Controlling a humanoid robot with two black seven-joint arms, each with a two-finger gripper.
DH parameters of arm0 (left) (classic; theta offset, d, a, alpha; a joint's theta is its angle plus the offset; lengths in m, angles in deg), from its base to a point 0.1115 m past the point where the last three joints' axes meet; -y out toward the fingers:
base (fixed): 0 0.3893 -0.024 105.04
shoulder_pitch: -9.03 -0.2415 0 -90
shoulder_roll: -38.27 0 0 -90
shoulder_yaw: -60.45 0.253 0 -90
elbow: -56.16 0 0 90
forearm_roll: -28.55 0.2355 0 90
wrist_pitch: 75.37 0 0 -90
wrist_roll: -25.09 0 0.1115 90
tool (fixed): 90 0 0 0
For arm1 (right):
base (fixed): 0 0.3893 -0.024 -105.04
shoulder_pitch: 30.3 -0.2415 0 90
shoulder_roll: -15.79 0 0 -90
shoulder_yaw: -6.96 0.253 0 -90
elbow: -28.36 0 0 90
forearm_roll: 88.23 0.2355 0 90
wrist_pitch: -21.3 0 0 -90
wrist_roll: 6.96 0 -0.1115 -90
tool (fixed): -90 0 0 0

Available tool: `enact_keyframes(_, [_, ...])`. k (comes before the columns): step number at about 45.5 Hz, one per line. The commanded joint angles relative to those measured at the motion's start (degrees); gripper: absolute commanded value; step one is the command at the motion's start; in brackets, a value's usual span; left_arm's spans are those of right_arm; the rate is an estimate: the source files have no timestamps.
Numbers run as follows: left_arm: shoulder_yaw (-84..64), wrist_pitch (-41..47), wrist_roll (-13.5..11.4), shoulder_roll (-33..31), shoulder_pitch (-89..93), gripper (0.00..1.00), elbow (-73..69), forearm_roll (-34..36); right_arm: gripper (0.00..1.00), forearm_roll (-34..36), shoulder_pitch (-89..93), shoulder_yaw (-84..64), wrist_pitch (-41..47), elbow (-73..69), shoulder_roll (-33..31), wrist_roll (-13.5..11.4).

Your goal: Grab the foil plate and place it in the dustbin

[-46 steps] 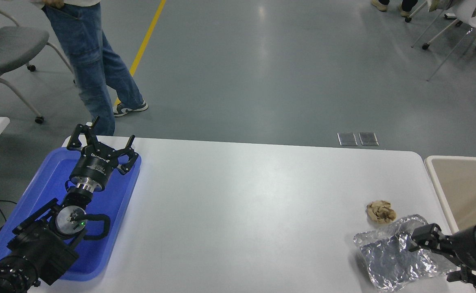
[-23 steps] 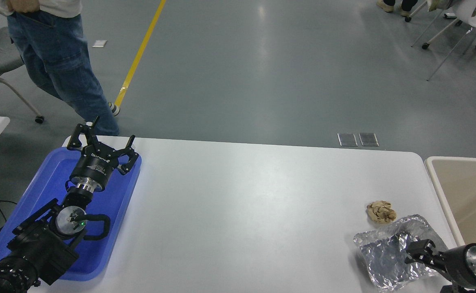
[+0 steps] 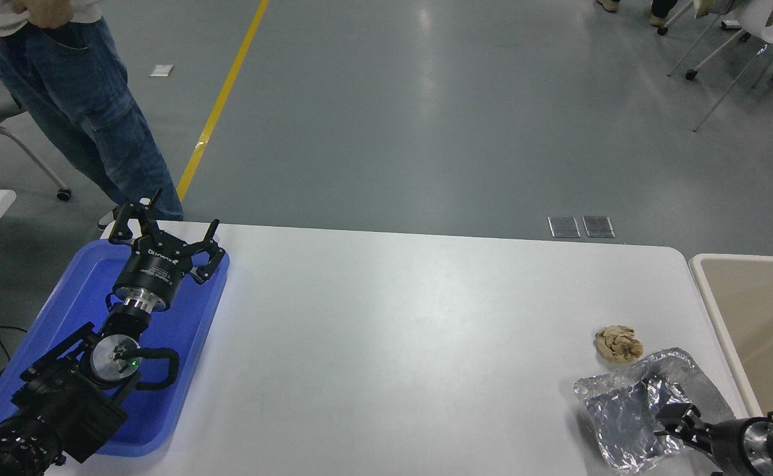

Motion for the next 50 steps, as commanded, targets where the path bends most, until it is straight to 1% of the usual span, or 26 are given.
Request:
enact_keyframes(1, [-0.02, -0.02, 0.0, 0.0, 0.0, 1.0, 0.0, 0.0, 0.37, -5.01, 1.13, 0.37, -4.23, 0.43, 0.84, 0.22])
enact_keyframes(3, [-0.02, -0.02, 0.0, 0.0, 0.0, 1.0, 0.0, 0.0, 0.34, -6.07, 1.31, 0.37, -4.76, 0.43, 0.92, 0.31])
enact_keyframes(6, [0.06, -0.02, 0.0, 0.0, 0.0, 1.0, 0.0, 0.0, 0.23, -6.95, 1.48, 0.28, -4.85, 0.43, 0.93, 0.31])
enact_keyframes(8, [-0.02, -0.02, 0.0, 0.0, 0.0, 1.0, 0.0, 0.0, 0.19, -6.95, 1.48, 0.19, -4.94, 0.43, 0.93, 0.31])
enact_keyframes(13, [-0.02, 0.07, 0.0, 0.0, 0.0, 1.0, 0.0, 0.0, 0.12, -6.95, 1.48, -0.07, -4.94, 0.43, 1.37, 0.31])
enact_keyframes(22, [0.06, -0.02, 0.0, 0.0, 0.0, 1.0, 0.0, 0.0, 0.07, -6.95, 1.92, -0.07, -5.11, 1.66, 1.1, 0.31])
enact_keyframes(25, [-0.02, -0.02, 0.0, 0.0, 0.0, 1.0, 0.0, 0.0, 0.0, -6.95, 2.19, -0.07, -5.03, 1.66, 0.93, 0.31])
enact_keyframes(35, [0.06, -0.02, 0.0, 0.0, 0.0, 1.0, 0.0, 0.0, 0.0, -7.22, 2.01, -0.43, -4.85, 1.49, -0.74, 0.48])
enact_keyframes(42, [-0.02, -0.02, 0.0, 0.0, 0.0, 1.0, 0.0, 0.0, 0.0, -10.55, 0.52, -1.13, -4.5, 1.22, -2.5, 0.57])
enact_keyframes(50, [0.07, -0.02, 0.0, 0.0, 0.0, 1.0, 0.0, 0.0, 0.0, -11.17, -4.66, -3.94, -2.48, 0.61, -5.13, 0.66])
